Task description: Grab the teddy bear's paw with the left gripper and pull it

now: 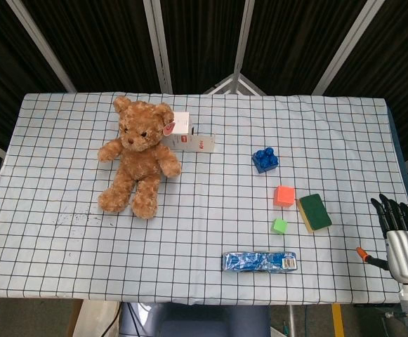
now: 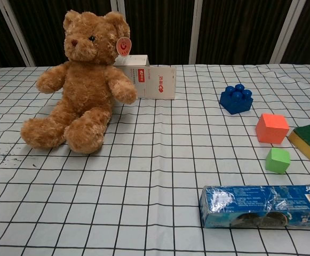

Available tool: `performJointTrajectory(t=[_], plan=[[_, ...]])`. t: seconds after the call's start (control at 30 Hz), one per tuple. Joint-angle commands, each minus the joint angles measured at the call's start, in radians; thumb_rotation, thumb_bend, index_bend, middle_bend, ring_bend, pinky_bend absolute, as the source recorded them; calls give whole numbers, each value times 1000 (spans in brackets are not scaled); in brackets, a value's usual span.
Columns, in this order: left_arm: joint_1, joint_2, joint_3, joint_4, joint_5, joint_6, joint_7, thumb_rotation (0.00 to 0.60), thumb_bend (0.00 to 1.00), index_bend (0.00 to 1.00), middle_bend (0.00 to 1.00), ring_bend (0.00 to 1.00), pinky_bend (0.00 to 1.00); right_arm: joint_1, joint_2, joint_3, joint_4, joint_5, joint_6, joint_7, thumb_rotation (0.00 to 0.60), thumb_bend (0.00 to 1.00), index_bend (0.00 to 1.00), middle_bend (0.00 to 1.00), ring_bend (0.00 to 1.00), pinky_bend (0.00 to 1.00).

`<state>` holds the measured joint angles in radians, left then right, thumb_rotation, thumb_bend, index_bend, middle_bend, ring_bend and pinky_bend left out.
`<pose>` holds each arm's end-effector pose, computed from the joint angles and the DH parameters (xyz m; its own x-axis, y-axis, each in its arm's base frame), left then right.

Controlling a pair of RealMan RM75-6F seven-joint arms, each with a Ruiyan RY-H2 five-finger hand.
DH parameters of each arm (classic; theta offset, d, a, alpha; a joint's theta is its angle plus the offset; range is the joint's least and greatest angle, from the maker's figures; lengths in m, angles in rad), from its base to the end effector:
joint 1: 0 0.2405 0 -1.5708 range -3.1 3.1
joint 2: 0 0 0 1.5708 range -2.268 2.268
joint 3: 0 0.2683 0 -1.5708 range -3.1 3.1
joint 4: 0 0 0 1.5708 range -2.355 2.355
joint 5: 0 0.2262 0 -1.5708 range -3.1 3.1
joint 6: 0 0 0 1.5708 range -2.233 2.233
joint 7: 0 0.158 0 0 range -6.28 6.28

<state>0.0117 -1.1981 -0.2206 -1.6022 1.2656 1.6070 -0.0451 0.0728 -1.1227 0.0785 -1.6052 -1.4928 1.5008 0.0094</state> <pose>-0.3567 0.1913 0.1820 0.2943 -0.2616 0.9192 0.9333 0.2859 -0.2175 -0.3291 -0.1997 0.1562 0.3867 0.0376 0.9214 -0.9222 0.0078 0.3867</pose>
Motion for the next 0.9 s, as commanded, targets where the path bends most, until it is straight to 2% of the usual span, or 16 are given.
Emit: performJointTrajectory(t=[0.03,0.43,0.77,0.9], plan=[[0,0,1,0,1,0,0,600,429,254,83,0,0,2,-1,-3,0,-1,-6,-2,600,113,16,0,0,0],[-1,-2,16,-10,35,4,-12,600,429,254,82,0,0,-6,6,-8,-9,-11,5,3,600,114,16,0,0,0],[-25,-7,7,-14,-3,-69,-63,600,428,252,74,0,0,1,9,-11,-5,1,-23,16,600,113,16,0,0,0],[-55,-24,0,12,7,-115,-121,600,395,250,74,0,0,-1,11,-10,-2,-4,-16,32,600,114,16,0,0,0]])
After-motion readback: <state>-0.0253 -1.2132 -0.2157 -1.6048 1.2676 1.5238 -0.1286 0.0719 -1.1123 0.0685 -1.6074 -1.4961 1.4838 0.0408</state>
